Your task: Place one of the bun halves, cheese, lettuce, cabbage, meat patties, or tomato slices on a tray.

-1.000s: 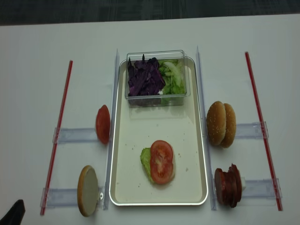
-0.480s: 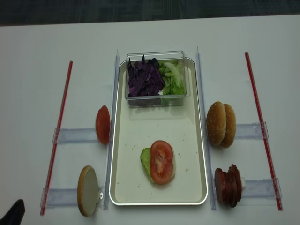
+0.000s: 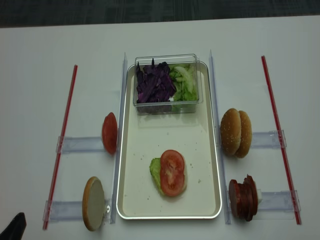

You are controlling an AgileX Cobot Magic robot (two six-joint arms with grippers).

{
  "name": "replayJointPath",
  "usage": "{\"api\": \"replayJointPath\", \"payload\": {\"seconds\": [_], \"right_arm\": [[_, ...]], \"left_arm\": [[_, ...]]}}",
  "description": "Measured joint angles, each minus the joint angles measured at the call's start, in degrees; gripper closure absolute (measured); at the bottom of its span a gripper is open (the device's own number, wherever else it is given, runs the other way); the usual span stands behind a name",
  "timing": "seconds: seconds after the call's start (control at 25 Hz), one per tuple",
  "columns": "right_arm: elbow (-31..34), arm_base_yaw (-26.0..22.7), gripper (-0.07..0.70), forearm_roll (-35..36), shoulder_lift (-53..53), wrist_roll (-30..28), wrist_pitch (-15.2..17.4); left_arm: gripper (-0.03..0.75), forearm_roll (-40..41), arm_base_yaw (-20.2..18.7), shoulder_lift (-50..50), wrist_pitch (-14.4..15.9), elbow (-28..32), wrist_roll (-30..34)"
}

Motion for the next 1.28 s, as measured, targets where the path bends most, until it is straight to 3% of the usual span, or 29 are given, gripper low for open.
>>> {"api": "replayJointPath", "payload": {"seconds": [1.28], "right_arm": [[0.0, 0.0, 0.148, 0.0, 0.0, 0.0, 0.0]], "left_arm": [[0.24, 0.9, 0.0, 0.0, 0.0, 0.0, -0.1]]}}
